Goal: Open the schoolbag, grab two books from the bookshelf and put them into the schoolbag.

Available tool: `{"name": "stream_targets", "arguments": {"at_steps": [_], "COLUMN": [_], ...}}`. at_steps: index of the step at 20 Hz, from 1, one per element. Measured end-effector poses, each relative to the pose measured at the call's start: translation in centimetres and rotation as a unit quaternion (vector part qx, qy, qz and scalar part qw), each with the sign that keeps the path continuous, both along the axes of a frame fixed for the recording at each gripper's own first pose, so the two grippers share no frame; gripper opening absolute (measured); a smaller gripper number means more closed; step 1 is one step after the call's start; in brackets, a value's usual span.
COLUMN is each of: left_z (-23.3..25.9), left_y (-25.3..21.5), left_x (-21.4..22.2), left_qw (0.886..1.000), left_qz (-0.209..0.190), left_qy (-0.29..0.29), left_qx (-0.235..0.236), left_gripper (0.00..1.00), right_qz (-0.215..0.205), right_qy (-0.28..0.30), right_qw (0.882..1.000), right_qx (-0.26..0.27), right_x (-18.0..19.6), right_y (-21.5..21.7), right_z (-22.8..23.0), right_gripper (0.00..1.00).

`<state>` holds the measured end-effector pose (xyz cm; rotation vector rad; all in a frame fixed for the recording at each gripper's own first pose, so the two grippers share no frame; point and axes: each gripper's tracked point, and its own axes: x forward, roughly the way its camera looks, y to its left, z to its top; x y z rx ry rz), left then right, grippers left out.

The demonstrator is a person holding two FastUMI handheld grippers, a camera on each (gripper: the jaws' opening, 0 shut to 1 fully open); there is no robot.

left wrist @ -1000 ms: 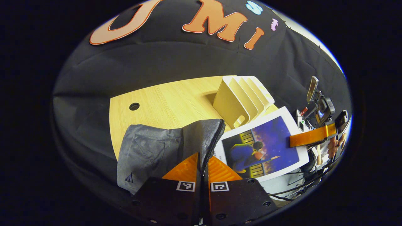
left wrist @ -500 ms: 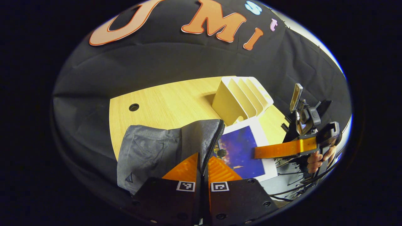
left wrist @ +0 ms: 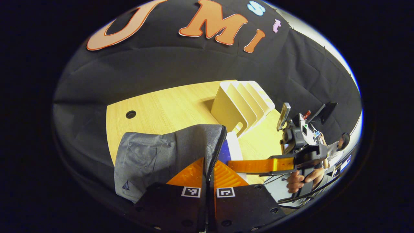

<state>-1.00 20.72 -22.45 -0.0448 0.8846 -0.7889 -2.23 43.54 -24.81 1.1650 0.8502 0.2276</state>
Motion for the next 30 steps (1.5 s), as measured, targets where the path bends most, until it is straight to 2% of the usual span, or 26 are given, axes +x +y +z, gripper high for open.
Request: {"name": "stream_targets", "arguments": {"at_steps": [4,9,11,14,15,17,18,19,20,23,24,25,26,27,28,29,30], "left_z": [0.3,0.0,-0.3,-0.6,-0.8,-1.1,-1.4,-1.7,-1.8,-1.5,-1.5,-1.5,-1.5,-1.2,-0.8,-0.4,-0.1], "left_y": [-1.0,-1.3,-1.3,-1.1,-1.1,-1.2,-1.2,-1.2,-1.5,-3.0,-3.5,-3.8,-4.4,-5.1,-6.0,-6.9,-7.7], "left_x": [-0.4,-0.7,-0.5,-0.2,0.1,0.2,0.4,0.3,0.0,-1.0,-1.2,-1.4,-1.5,-1.9,-2.1,-2.3,-2.4], "left_qw": [1.000,1.000,1.000,1.000,1.000,1.000,1.000,0.999,0.999,0.999,0.999,0.998,0.998,0.998,0.998,0.998,0.998], "left_qz": [-0.015,-0.019,-0.016,-0.003,0.003,0.012,0.018,0.021,0.025,0.042,0.046,0.050,0.053,0.054,0.054,0.055,0.056], "left_qy": [-0.005,-0.005,0.001,0.003,0.005,0.007,0.005,0.001,0.002,0.009,0.010,0.007,0.006,0.006,0.004,-0.001,-0.008], "left_qx": [0.004,0.011,0.008,0.008,0.009,0.011,0.018,0.026,0.025,0.017,0.020,0.025,0.028,0.025,0.021,0.021,0.023], "left_gripper": [0.04,0.04,0.04,0.04,0.04,0.04,0.05,0.05,0.07,0.13,0.28,0.31,0.48,0.53,0.65,0.67,0.74], "right_qz": [-0.004,0.019,0.035,0.054,0.062,0.079,0.081,0.077,0.075,0.076,0.074,0.074,0.075,0.075,0.071,0.069,0.066], "right_qy": [0.001,0.013,0.026,0.051,0.049,0.045,0.041,0.033,0.025,0.002,-0.005,-0.015,-0.021,-0.028,-0.034,-0.041,-0.047], "right_qw": [1.000,0.999,0.999,0.997,0.996,0.994,0.994,0.994,0.994,0.988,0.986,0.984,0.982,0.980,0.978,0.976,0.973], "right_qx": [0.030,0.032,0.030,-0.013,-0.029,-0.055,-0.063,-0.069,-0.077,-0.136,-0.152,-0.161,-0.170,-0.180,-0.192,-0.205,-0.217], "right_x": [0.9,1.8,1.5,0.7,0.6,0.2,0.1,0.4,0.7,1.0,1.0,1.0,0.8,0.6,0.8,0.7,0.7], "right_y": [2.3,4.8,5.3,4.3,3.8,2.4,1.6,0.6,-0.4,-4.2,-5.4,-6.4,-7.4,-8.6,-9.8,-11.1,-12.4], "right_z": [-1.4,-2.8,-2.9,-3.6,-3.4,-2.6,-2.0,-1.3,-0.8,0.1,0.4,0.9,1.4,1.7,2.1,2.4,2.8], "right_gripper": [0.28,0.28,0.30,0.40,0.41,0.50,0.46,0.66,0.73,0.82,0.85,0.87,0.89,0.91,0.93,0.94,0.94]}}
